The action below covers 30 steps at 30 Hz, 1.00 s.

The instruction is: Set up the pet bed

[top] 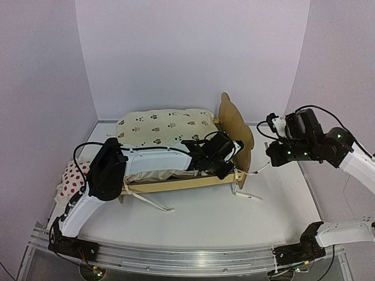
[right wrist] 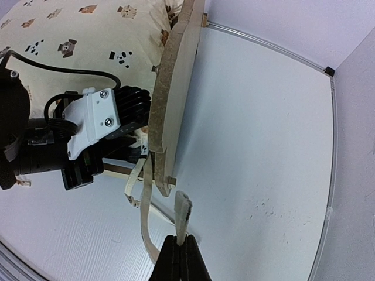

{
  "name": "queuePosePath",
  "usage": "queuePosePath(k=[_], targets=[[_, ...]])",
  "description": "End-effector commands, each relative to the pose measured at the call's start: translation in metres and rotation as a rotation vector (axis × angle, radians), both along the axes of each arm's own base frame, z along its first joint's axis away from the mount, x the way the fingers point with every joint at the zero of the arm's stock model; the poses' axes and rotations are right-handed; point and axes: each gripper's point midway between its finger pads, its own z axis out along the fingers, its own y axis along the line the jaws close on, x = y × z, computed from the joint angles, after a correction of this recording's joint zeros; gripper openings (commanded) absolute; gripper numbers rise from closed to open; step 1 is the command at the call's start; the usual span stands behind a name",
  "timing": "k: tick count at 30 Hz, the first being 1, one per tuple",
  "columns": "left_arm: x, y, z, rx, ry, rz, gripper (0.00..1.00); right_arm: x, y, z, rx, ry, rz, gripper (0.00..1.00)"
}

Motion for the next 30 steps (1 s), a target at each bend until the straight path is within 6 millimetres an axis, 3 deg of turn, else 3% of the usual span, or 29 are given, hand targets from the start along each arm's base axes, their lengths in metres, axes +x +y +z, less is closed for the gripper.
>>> queuePosePath(k=[1, 5, 12, 18, 30], targets=[[0.011, 0.004, -0.003, 0.017, -0.034, 0.026, 0.02, 0.004, 0.004, 0.001, 0.016, -0.003, -0.006, 0.01], [0.014, 0.004, 0.012, -0.008, -0.061, 0.029, 0.0, 0.005, 0.006, -0.002, 0.008, 0.004, -0.004, 0.01], [0.017, 0.017, 0.078, -0.086, -0.142, 0.073, 0.0, 0.009, 0.016, 0.003, 0.035, 0.006, 0.024, 0.02], [0.018, 0.036, 0.14, -0.167, -0.217, 0.121, 0.0, 0.015, 0.039, 0.014, 0.095, 0.013, 0.092, 0.03], [0.021, 0.081, 0.212, -0.23, -0.334, 0.21, 0.0, 0.041, 0.085, 0.02, 0.188, 0.032, 0.174, 0.06]])
